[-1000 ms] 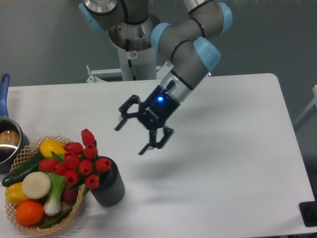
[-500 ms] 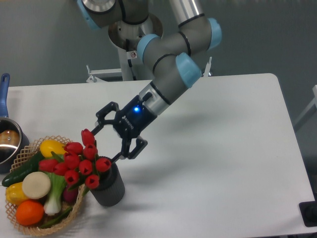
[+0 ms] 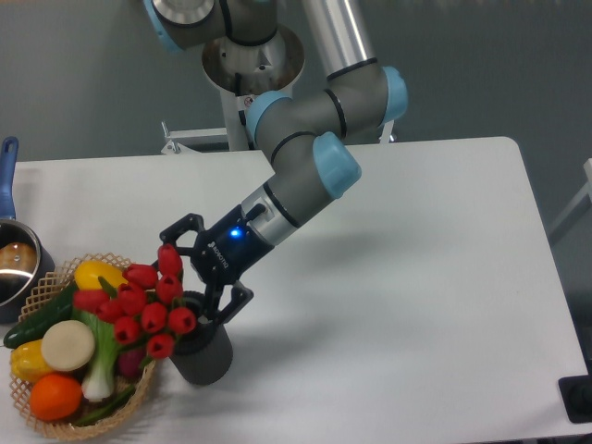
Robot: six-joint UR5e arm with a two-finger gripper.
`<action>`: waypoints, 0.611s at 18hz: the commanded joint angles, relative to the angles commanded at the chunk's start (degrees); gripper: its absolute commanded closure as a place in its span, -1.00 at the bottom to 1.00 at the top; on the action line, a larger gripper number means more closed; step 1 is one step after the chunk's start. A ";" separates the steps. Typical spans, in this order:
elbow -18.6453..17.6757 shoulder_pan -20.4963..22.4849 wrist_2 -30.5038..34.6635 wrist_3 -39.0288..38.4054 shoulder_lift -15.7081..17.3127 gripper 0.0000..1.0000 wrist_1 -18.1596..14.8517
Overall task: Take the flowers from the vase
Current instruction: 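Close the gripper on the tulip stems at the vase rim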
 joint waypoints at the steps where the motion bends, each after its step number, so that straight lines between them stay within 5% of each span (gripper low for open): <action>1: 0.00 0.09 -0.44 -0.09 -0.17 -0.79 0.00; 3: 0.00 0.09 -0.44 -0.18 -0.18 0.26 0.00; 4: 0.09 0.17 -0.36 -0.09 0.00 0.57 0.00; 7: 2.10 0.70 0.08 -0.35 0.09 0.97 -0.09; 11: 2.46 1.14 0.52 -1.76 0.00 1.00 -0.09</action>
